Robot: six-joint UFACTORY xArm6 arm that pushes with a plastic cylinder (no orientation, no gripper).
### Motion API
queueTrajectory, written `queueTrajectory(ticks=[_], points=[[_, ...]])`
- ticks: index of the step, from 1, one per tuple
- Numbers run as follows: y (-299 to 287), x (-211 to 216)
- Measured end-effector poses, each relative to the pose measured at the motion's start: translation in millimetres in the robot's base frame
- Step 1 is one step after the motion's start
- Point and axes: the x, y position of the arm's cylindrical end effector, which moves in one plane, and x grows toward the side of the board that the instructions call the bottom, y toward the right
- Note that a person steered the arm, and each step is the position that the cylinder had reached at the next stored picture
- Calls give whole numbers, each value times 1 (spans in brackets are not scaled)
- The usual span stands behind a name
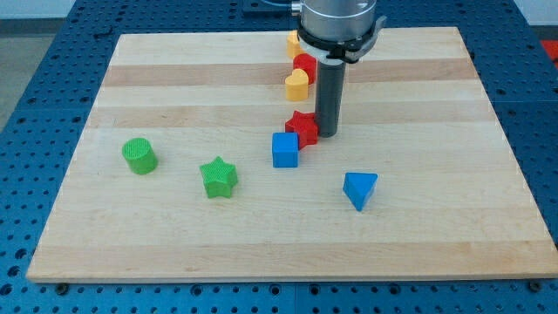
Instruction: Move the blue triangle closer to the blue cube
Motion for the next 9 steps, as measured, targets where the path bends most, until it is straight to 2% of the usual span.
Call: queueTrajectory(ticks=[1, 2, 3, 4, 7, 8, 9], points=[[32, 5], [104, 40], [129, 87], [113, 116], [-18, 110], [-40, 110], [-33, 124]])
